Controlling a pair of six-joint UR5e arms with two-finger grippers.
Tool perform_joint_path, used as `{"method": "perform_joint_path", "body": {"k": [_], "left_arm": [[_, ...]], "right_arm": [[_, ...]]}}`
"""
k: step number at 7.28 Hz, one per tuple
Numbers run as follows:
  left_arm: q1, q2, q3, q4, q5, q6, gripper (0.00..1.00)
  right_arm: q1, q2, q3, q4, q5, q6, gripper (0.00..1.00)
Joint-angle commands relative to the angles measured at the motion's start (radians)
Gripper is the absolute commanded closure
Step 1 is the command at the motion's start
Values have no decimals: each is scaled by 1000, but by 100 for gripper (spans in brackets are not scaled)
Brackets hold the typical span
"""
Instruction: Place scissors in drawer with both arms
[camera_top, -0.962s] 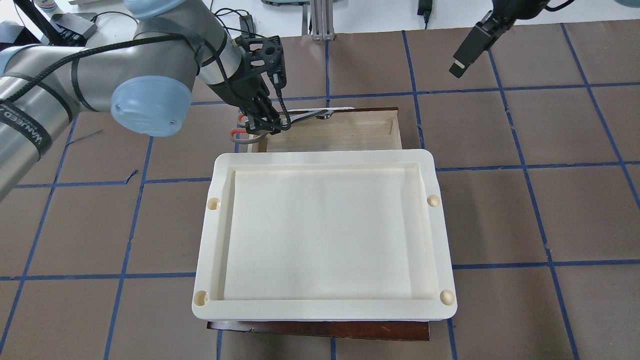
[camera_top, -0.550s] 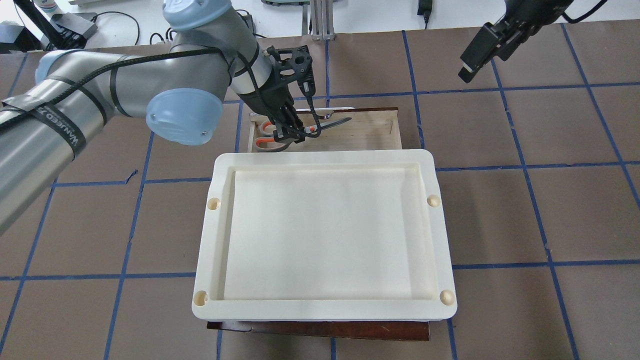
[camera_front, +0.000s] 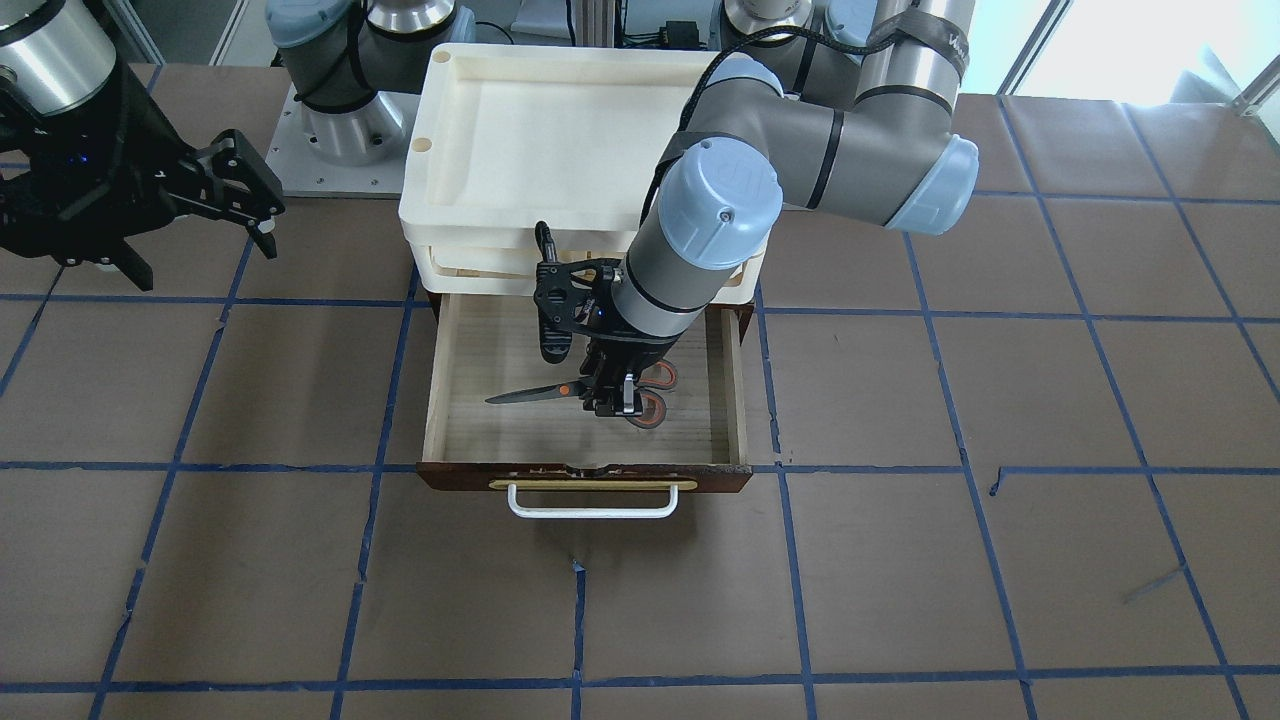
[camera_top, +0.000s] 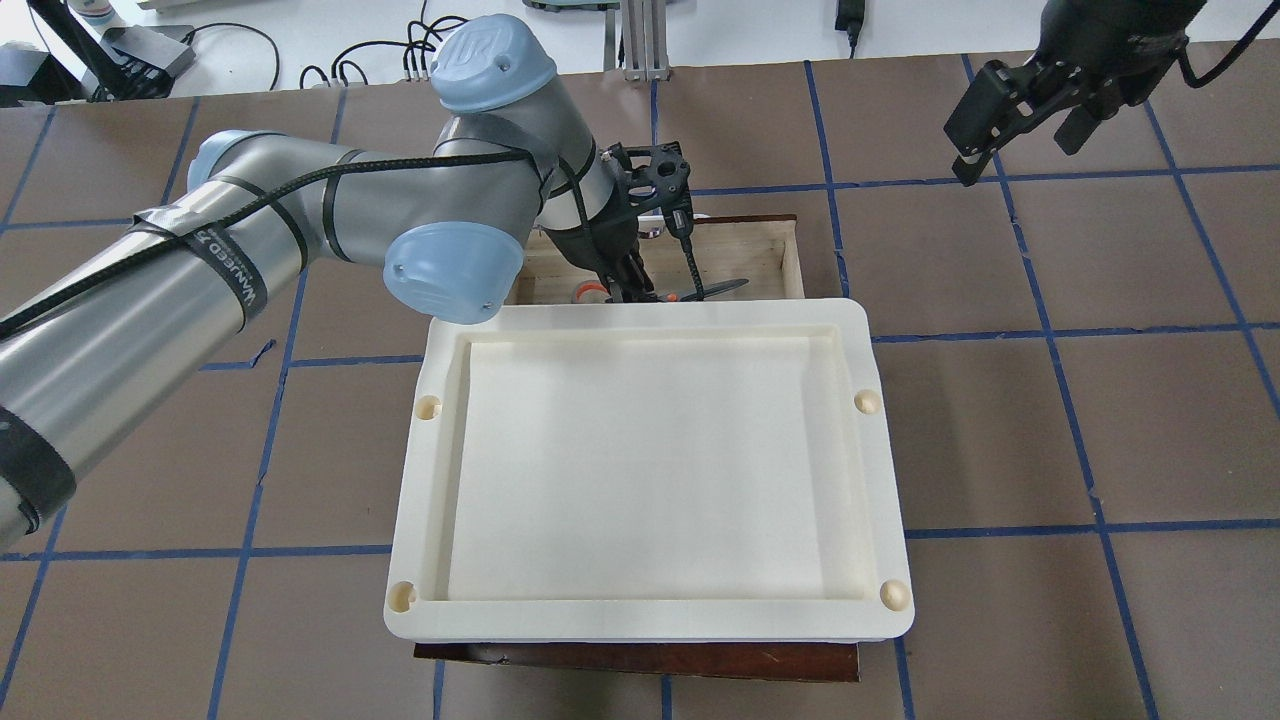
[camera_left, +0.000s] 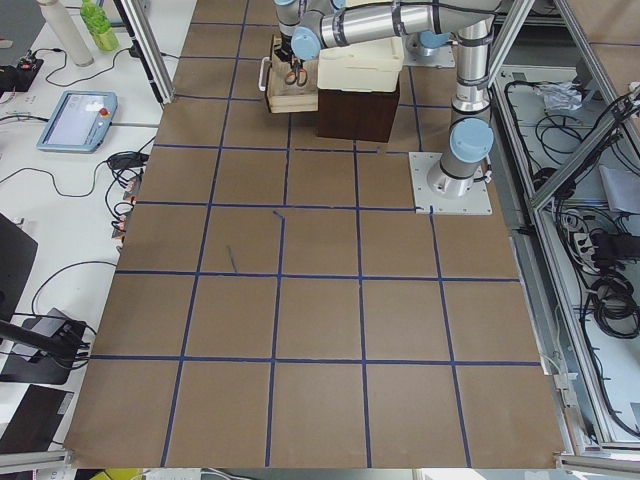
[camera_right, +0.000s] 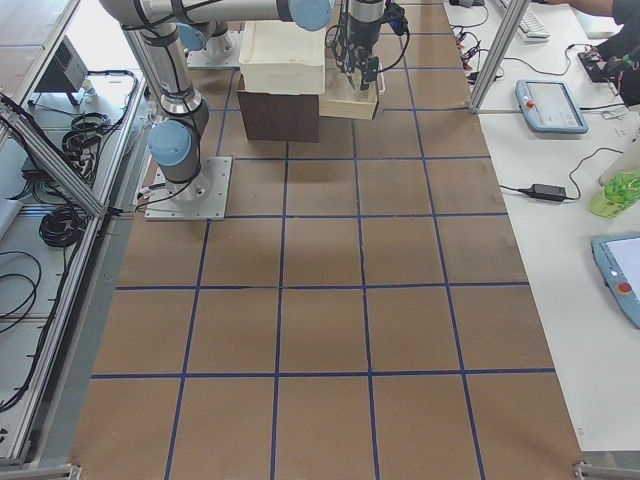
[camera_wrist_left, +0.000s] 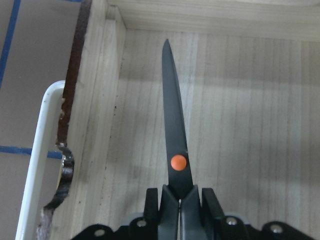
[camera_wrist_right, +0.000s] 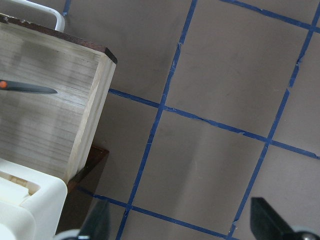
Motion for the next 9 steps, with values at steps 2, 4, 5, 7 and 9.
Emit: {"method": "perform_joint_path", "body": {"k": [2, 4, 5, 7, 9], "left_arm": [[1, 14, 22, -11, 4, 3, 16], [52, 95, 28, -72, 3, -23, 16], [123, 141, 30, -122, 1, -64, 16], [270, 236, 45, -197, 7, -177, 13], [358, 284, 75, -307, 101, -242, 12]], "right_arm": [[54, 8, 4, -11, -15, 130, 0], [54, 11, 6, -11, -17, 147, 0], [54, 9, 6, -11, -19, 148, 0], [56, 6, 6, -9, -20, 206, 0], [56, 11, 7, -8, -20, 211, 0]]}}
